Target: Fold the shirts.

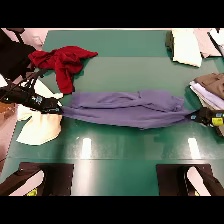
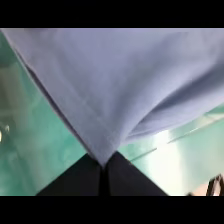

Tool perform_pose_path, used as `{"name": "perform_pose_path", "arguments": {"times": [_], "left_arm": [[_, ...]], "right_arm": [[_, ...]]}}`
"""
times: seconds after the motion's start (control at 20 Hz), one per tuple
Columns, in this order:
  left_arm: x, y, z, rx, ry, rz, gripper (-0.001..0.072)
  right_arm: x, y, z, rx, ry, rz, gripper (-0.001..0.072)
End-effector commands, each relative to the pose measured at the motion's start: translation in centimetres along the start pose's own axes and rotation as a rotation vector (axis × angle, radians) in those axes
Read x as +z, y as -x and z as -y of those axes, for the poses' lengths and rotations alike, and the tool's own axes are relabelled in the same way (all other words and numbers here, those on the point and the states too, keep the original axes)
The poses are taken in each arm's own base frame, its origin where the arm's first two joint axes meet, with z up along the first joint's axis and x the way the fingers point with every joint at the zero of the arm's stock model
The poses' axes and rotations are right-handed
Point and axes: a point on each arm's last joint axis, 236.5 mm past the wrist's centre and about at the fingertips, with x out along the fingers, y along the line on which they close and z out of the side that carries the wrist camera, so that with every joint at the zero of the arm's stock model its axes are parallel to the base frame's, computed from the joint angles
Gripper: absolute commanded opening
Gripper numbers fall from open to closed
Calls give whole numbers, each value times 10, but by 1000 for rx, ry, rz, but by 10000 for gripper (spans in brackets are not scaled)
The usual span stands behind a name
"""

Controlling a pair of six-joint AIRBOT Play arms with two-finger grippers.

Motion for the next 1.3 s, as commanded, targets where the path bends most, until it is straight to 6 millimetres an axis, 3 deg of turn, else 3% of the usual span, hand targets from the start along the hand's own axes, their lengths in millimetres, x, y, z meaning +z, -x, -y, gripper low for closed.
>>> {"name": "perform_pose_path", "arguments": {"times": [0.0,0.1,0.2,0.4,0.5,0.7,0.8,0.85,0.9,0.95,1.05,1.15,1.2,1.25], "left_arm": [[45,6,1,-6,44,198,20],[80,7,-2,1,57,328,20],[96,-14,-1,1,51,342,20],[80,-93,-10,24,43,142,20],[73,-114,-25,60,48,82,20],[57,-109,-80,291,45,14,20],[52,-109,-87,315,39,-6,20],[51,-111,-88,316,41,-14,20],[50,-113,-89,316,43,-18,21],[49,-114,-90,318,45,-22,21],[49,-113,-95,339,33,-25,25],[55,-112,-97,350,51,4,461],[58,-112,-94,338,63,15,583],[59,-112,-87,309,77,17,584]], "right_arm": [[39,5,-8,-35,25,129,22],[43,-14,-4,-25,8,84,22],[47,-39,1,-19,-1,32,22],[64,-80,29,-45,-67,4,23],[71,-96,49,-67,-113,5,22],[69,-124,83,-88,-184,-45,23],[76,-131,86,-77,-176,-25,28],[83,-132,81,-50,-174,1,94],[92,-128,74,-20,-178,28,228],[97,-121,67,4,-168,32,292],[102,-95,54,37,-114,41,298],[108,-60,53,31,-112,113,334],[107,-44,54,28,-131,146,400],[101,-35,59,19,-150,166,468]]}}
